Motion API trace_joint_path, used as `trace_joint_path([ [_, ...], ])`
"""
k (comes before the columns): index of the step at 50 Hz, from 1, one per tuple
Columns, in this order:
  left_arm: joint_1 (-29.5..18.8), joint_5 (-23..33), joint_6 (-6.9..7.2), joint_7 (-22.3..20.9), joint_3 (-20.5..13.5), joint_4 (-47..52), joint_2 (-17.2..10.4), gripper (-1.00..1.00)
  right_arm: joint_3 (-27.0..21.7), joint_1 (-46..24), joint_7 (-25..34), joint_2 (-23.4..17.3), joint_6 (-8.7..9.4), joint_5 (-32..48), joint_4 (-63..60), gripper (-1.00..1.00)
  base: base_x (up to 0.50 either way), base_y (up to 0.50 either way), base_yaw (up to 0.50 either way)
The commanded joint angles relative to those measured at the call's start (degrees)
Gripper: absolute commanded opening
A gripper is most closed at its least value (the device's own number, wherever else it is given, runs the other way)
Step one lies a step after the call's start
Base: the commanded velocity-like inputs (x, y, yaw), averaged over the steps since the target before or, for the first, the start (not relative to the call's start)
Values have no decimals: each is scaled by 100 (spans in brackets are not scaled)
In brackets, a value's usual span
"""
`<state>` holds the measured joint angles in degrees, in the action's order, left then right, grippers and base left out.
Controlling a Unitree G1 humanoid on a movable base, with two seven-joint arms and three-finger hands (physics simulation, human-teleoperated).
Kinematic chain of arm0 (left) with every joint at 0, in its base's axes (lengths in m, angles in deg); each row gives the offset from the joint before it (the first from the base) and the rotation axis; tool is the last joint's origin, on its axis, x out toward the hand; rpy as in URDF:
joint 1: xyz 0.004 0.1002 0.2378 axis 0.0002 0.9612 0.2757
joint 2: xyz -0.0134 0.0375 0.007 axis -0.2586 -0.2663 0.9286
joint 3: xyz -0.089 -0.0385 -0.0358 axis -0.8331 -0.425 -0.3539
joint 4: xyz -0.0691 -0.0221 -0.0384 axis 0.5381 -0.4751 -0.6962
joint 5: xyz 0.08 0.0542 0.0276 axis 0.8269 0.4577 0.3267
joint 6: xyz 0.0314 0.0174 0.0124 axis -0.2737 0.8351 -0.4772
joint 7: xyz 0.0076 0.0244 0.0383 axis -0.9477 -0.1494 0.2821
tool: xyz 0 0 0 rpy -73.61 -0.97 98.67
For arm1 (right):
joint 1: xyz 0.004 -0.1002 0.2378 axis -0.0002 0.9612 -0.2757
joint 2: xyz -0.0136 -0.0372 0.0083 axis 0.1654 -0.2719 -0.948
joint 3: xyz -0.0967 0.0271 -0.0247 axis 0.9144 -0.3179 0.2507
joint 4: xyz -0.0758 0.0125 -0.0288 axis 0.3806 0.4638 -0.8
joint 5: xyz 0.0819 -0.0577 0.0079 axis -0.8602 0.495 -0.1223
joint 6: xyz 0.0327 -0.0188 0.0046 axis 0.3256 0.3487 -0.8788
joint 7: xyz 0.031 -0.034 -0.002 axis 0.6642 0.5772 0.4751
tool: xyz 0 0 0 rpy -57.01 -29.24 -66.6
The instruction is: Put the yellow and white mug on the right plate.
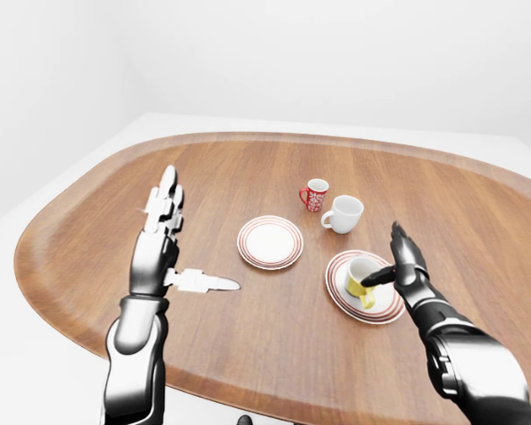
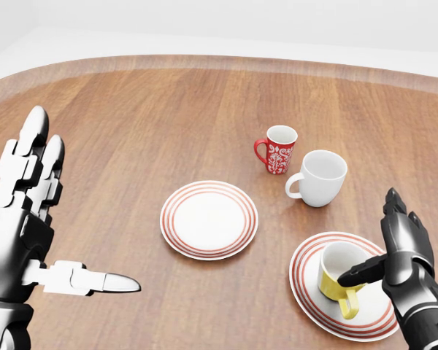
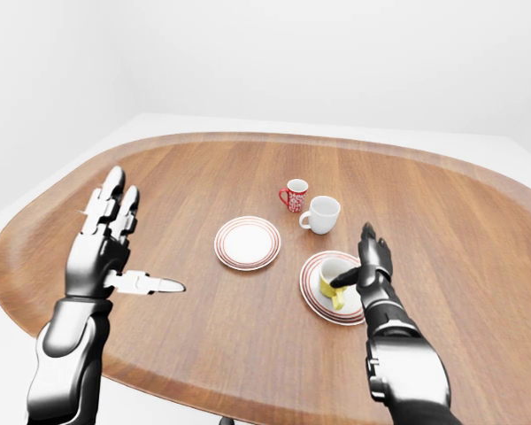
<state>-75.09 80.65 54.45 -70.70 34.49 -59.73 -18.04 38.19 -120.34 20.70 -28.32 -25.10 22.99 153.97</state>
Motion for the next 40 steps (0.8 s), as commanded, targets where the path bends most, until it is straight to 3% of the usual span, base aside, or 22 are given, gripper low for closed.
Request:
trace_joint_path([
  [1,0,5,0,-6,8,8,1,100,-26,-134,106,-39,0,-154,-62,100,0,0,0],
  [15,-9,12,0,-2,10,39,1,100,-206,-486,1135,-85,0,-1288,-689,100,0,0,0],
  [22,-16,10,0,-2,6,-7,-1,100,-360,-413,1879,-90,0,-2094,-1859,100,0,0,0],
  [23,-17,9,0,-2,7,-5,0,100,-365,-363,1936,-89,71,-2163,-2075,100,0,0,0],
  [28,-9,13,0,-1,15,0,3,100,-430,-57,2209,-88,977,-2372,-3383,100,0,0,0],
  [40,-5,1,0,-13,12,150,4,100,-713,730,2572,27,1000,-2511,-6224,100,0,0,0],
])
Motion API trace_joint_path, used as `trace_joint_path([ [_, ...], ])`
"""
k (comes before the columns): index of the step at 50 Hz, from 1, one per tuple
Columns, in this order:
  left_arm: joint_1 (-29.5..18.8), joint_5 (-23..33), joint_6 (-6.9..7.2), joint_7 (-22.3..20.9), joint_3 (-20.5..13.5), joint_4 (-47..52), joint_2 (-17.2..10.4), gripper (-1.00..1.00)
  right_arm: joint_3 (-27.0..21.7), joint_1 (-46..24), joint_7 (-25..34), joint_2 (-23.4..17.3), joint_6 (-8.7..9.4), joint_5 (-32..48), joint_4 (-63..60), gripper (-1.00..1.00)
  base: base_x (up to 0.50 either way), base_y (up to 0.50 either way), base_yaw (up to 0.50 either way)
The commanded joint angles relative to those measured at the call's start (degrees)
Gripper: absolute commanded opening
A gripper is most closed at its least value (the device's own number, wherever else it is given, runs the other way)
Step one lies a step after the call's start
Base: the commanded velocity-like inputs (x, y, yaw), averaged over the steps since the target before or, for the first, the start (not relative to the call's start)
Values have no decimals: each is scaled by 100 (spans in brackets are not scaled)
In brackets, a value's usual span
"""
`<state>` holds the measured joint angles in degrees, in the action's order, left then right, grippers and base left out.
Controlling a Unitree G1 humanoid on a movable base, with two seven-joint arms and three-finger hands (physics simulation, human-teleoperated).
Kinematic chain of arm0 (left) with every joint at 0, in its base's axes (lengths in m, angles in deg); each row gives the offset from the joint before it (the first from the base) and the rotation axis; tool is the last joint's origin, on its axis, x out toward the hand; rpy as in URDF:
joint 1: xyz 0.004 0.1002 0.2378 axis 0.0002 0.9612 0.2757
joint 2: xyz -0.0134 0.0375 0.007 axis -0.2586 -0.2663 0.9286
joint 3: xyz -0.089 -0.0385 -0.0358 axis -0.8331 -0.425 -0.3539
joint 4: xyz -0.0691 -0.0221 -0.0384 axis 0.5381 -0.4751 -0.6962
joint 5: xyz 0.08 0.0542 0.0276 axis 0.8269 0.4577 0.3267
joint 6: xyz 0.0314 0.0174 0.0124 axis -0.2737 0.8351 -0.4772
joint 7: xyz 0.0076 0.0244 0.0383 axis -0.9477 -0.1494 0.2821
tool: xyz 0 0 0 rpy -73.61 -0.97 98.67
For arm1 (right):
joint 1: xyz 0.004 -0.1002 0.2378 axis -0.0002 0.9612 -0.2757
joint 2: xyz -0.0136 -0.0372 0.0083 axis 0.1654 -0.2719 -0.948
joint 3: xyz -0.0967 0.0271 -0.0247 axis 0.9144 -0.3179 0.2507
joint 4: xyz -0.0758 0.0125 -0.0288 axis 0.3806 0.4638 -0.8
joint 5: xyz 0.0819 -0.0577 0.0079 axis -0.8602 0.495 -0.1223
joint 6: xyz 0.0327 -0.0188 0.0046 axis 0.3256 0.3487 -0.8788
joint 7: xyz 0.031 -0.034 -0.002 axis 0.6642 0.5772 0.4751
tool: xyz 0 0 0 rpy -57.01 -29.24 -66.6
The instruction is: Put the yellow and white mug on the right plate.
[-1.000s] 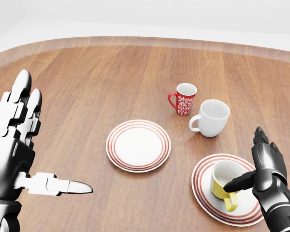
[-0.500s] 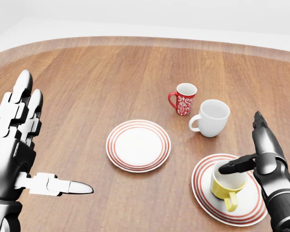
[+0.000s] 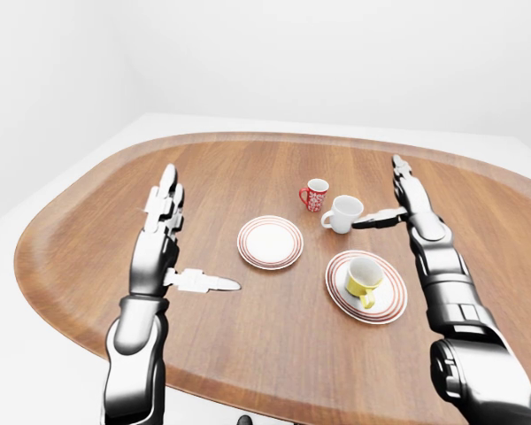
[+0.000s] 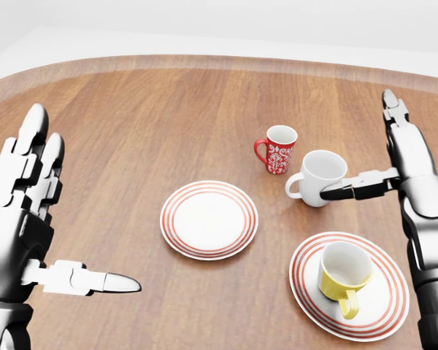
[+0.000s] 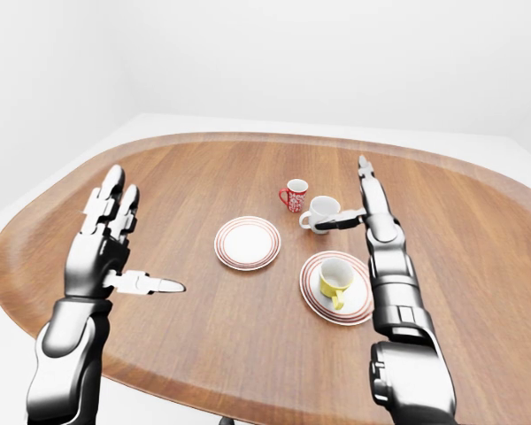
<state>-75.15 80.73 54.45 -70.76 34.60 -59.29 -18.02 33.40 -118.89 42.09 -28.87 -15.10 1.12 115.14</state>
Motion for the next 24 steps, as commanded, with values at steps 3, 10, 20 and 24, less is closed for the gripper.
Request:
trace_joint_path([
  [3,-13,-19,0,-14,-12,217,-3,100,-328,842,487,137,0,-409,-3078,100,0,0,0],
  [10,-70,-41,0,-60,13,723,-17,100,-506,1211,592,217,0,-594,-4864,100,0,0,0],
  [20,-324,-118,0,-198,2,1917,-80,100,-553,1417,615,326,0,-555,-6487,100,0,0,0],
  [24,-588,-197,0,-242,-57,2553,-144,100,-611,1388,624,426,0,-691,-7208,100,0,0,0],
])
